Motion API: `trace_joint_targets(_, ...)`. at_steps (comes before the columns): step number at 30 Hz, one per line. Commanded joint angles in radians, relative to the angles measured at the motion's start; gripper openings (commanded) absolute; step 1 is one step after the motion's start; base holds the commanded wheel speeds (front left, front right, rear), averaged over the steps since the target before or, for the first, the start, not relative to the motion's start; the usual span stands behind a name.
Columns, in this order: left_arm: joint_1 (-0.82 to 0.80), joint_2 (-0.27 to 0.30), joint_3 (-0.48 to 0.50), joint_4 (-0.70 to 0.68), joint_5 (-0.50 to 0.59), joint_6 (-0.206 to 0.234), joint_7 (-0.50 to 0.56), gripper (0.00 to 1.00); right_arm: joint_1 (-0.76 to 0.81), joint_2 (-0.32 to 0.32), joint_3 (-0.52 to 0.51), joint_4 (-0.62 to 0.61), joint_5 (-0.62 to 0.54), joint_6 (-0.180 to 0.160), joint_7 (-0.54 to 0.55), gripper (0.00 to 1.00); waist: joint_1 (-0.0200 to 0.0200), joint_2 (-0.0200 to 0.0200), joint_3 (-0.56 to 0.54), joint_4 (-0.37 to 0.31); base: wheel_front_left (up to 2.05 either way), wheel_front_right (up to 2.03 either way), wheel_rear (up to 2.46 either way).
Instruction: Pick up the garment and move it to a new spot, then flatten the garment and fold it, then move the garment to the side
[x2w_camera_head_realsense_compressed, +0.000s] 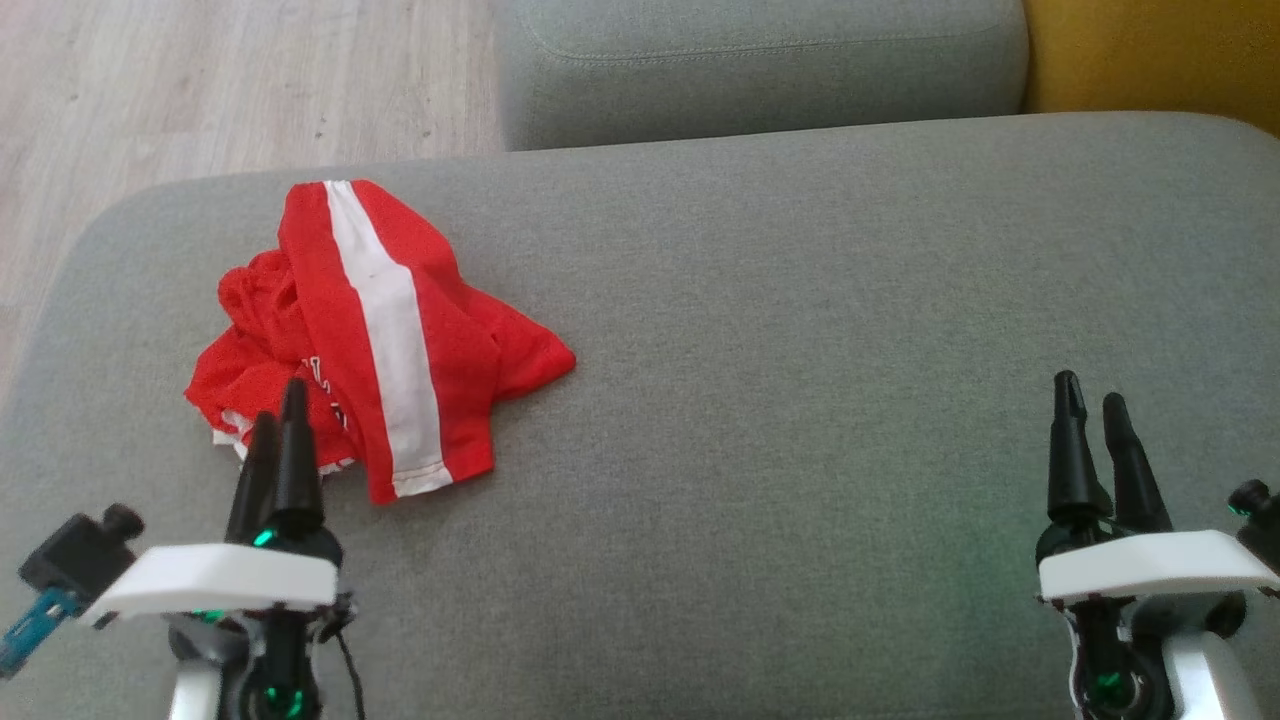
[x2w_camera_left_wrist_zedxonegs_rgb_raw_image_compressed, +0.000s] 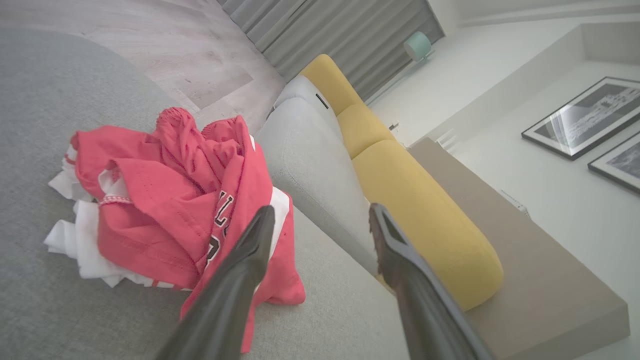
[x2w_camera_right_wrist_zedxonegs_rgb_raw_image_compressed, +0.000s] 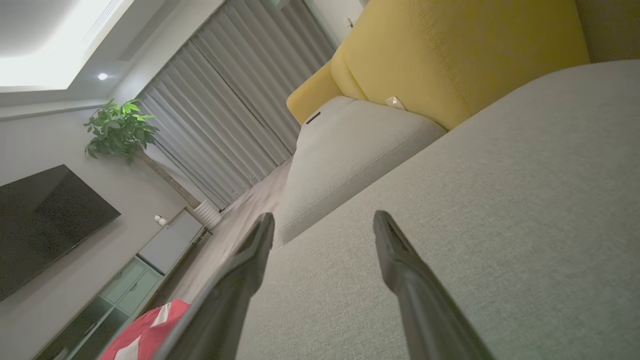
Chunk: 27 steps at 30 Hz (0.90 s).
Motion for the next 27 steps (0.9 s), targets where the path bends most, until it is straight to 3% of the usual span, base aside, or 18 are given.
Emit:
trace_joint_targets(1,-0.027,0.013,0.003,-0.049,0.047,-0.001,-0.012,1.0,-0.049,-0.007,0.017,-0.05,-0.043,0.0,-0.014,1.0,0.0,0.0,0.0,-0.001,0.0,0.0,0.0)
trace_joint_targets(10,-0.029,0.014,-0.062,-0.06,0.258,0.019,-0.039,1.0,-0.048,-0.008,0.045,-0.049,-0.186,0.0,-0.041,1.0,0.0,0.0,0.003,0.003,0.0,0.0,0.0)
trace_joint_targets(16,-0.026,0.019,-0.101,-0.067,0.381,0.057,-0.059,1.0,-0.051,-0.008,0.067,-0.046,-0.292,0.0,-0.061,1.0,0.0,0.0,0.004,0.004,0.0,0.0,0.0)
trace_joint_targets(27,-0.035,0.077,-0.219,-0.055,0.554,0.132,-0.091,1.0,-0.051,-0.009,0.085,-0.056,-0.445,-0.001,-0.094,1.0,0.0,0.0,0.005,-0.002,0.0,0.0,0.0)
